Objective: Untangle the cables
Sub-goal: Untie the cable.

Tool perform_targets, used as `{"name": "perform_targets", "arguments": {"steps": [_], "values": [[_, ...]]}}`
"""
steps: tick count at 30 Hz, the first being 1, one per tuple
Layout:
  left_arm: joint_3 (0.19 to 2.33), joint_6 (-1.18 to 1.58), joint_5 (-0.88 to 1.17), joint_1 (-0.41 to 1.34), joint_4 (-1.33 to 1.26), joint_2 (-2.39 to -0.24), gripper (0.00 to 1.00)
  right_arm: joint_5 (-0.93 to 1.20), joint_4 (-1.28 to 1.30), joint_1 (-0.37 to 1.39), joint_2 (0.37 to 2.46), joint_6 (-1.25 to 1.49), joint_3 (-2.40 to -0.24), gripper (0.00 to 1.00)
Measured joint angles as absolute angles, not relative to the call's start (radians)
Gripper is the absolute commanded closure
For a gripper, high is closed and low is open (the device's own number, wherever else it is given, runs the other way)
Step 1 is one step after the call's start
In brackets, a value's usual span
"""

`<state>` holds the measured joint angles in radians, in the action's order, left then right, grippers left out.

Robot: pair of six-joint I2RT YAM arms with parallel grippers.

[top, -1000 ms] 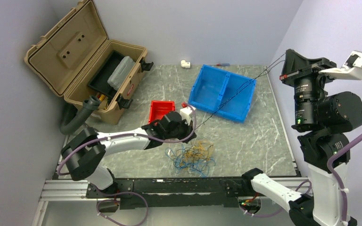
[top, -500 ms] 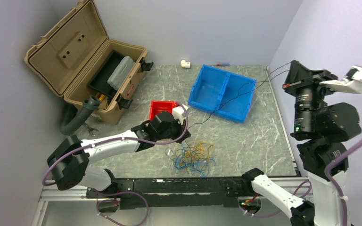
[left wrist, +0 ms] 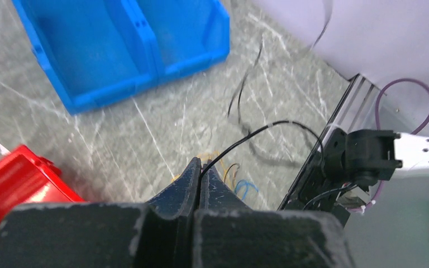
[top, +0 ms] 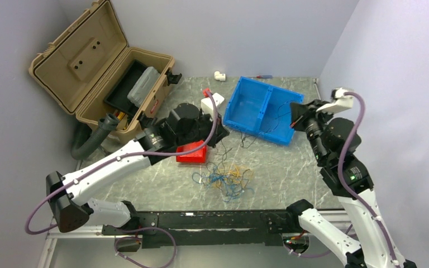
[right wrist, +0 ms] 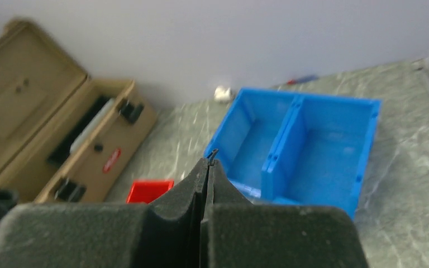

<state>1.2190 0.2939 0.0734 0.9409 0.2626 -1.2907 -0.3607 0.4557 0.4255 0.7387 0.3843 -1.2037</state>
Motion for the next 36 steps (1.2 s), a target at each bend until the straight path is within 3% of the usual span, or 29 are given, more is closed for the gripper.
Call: {"name": "perform_targets", "arguments": {"steps": [6, 16, 25, 36], "values": [[1.356, 0.266, 0.072, 0.940, 0.339, -1.291, 1.00, -0.048, 0.373, 0.426, 0.698, 0.376, -1.017, 1.00], [1.364, 0.256, 0.094, 0.940, 0.386, -1.318, 1.00, 0.408, 0.144, 0.426, 0.733, 0.389, -0.819, 1.00], [1.478, 0.256, 0.141, 0.939, 0.409, -1.359, 1.00, 0.619, -0.003, 0.426, 0.725, 0.382, -0.740, 0.95], [1.516, 0.274, 0.232, 0.939, 0.398, -1.409, 1.00, 0.734, -0.090, 0.429, 0.727, 0.348, -0.680, 0.92]]}}
